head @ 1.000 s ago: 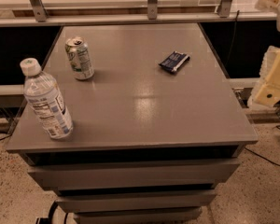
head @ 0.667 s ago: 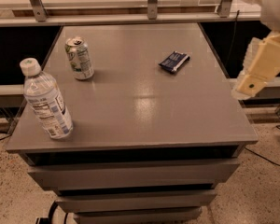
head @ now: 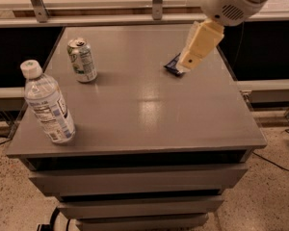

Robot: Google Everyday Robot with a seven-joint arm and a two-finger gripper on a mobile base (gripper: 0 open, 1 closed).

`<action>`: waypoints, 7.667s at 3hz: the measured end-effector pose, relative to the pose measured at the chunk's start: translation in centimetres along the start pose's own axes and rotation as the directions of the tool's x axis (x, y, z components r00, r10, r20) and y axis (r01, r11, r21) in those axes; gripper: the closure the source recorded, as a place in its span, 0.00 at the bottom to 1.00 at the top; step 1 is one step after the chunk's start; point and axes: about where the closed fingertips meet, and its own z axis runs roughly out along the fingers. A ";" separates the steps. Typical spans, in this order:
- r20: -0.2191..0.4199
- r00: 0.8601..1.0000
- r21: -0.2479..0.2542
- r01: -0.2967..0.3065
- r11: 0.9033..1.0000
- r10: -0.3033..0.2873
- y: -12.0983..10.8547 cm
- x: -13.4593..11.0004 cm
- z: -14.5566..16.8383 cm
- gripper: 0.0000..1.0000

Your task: Move 7up can near blue plastic bottle

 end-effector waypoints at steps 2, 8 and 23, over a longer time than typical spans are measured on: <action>0.143 0.989 -0.005 -0.033 0.999 0.033 -2.5 -7.0 9.2 0.00; 0.411 0.874 -0.236 -0.172 0.956 0.258 2.4 -15.9 22.1 0.00; 0.677 0.624 -0.553 0.080 0.830 0.390 13.8 -12.2 15.9 1.00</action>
Offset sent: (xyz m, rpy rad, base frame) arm 0.1126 0.1444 -0.0428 0.2007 -0.0133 0.0832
